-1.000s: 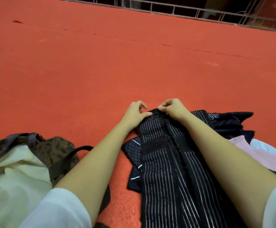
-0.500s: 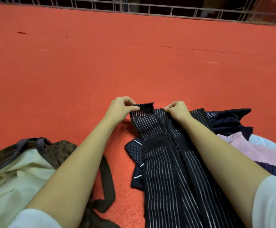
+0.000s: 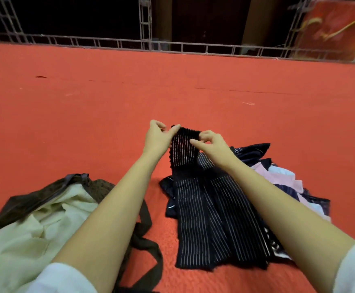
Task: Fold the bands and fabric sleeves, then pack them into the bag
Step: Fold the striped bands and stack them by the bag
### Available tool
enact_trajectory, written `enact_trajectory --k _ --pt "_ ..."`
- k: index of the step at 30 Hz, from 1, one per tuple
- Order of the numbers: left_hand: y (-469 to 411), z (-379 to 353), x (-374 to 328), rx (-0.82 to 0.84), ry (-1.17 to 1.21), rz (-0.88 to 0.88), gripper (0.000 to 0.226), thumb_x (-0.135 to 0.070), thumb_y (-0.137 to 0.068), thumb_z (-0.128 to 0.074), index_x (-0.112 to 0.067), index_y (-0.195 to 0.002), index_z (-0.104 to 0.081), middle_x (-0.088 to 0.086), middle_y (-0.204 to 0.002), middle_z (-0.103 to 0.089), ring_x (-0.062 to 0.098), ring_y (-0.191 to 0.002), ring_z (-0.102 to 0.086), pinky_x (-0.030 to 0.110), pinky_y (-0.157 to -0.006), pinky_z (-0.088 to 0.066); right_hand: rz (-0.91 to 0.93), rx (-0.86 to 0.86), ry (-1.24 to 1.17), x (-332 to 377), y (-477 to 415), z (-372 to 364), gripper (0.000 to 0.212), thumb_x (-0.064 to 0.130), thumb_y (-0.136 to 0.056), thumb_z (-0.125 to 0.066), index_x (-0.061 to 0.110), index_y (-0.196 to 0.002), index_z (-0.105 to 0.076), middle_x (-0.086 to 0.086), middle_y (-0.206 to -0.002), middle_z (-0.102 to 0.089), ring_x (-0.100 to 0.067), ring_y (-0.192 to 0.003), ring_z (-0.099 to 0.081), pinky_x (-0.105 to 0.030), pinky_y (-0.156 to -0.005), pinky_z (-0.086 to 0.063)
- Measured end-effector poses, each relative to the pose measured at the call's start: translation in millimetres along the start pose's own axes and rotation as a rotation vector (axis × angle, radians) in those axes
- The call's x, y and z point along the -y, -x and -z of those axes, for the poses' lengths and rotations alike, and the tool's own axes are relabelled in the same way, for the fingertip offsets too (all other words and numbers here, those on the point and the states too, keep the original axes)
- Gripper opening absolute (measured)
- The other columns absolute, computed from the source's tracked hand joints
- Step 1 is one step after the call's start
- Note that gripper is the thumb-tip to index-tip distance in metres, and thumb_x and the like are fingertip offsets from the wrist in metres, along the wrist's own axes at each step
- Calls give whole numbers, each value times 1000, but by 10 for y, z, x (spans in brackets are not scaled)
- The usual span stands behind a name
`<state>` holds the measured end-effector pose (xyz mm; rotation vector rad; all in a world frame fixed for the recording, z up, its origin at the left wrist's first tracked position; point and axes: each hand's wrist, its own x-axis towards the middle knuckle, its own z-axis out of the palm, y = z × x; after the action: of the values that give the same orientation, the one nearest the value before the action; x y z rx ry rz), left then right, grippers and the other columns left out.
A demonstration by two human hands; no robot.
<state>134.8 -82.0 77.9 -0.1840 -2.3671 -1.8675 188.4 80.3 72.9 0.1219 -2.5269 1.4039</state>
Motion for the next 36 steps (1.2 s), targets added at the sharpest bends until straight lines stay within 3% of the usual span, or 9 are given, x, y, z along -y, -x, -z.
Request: enact_trajectory --k 3,7,10,14,19,22,24,28,36 --pt "345 2 -399 183 75 235 57 -65 -86 -48 -9 -93 -54 12 -86 -65 21 -61 -65 30 -56 -56 66 -25 89 243 269 12 16 17 -90 -61 11 -99 -72 -9 -82 -58 -5 -74 -47 -17 -66 -35" --pt "669 31 -556 174 72 103 17 -25 -92 -59 -16 -85 -47 14 -96 -60 27 -80 -63 43 -74 -58 17 61 -98 521 742 -21 45 1 -89 -42 18 -127 -58 1 -50 -59 -6 -41 -48 -19 -42 -34" --pt "944 95 -622 175 72 28 8 -16 -96 -51 -14 -104 -48 6 -98 -58 24 -88 -62 40 -78 -55 -133 66 -489 588 1143 -92 66 -2 -89 -33 31 -145 -21 -13 -89 -71 -21 -53 -65 -22 -40 -42" --pt "1486 145 -737 259 86 -76 13 -18 -100 -45 -13 -111 -48 1 -88 -55 11 -66 -55 21 -53 -44 -184 -9 -849 509 1641 -244 58 17 -101 -31 37 -148 -4 -12 -135 -53 -27 -92 -66 -37 -71 -54" --pt "2042 235 -606 356 141 -120 6 -18 -101 -42 -20 -98 -47 0 -72 -50 7 -49 -42 14 -40 -34 -70 -410 -918 463 2033 -196 62 25 -96 -53 37 -147 -20 1 -143 -44 -12 -116 -55 -41 -94 -51" --pt "2277 280 -471 378 115 -86 8 -17 -101 -41 -20 -98 -47 0 -73 -49 8 -50 -37 14 -40 -33 -14 -644 -743 412 2302 -7 71 38 -78 -74 54 -135 -34 5 -148 -38 -14 -132 -42 -50 -110 -35" --pt "2421 267 -373 355 130 -60 9 -15 -101 -42 -20 -96 -47 0 -74 -49 5 -47 -38 13 -40 -33 -3 -736 -640 315 2507 162 67 30 -78 -72 47 -133 -38 3 -146 -42 -12 -132 -42 -44 -112 -33" --pt "2674 100 -117 353 124 -57 13 -10 -100 -43 -19 -92 -48 -1 -66 -53 4 -39 -43 16 -37 -33 -11 -802 -464 -50 2946 555 50 5 -86 -64 16 -132 -49 2 -132 -52 -8 -119 -50 -20 -107 -36" --pt "3080 -546 453 320 -18 8 17 -11 -95 -53 -14 -78 -53 -2 -69 -58 -3 -53 -55 11 -48 -41 -230 -824 -254 -889 3818 942 40 -3 -86 -61 3 -126 -56 -9 -127 -59 -15 -116 -53 -23 -104 -38"
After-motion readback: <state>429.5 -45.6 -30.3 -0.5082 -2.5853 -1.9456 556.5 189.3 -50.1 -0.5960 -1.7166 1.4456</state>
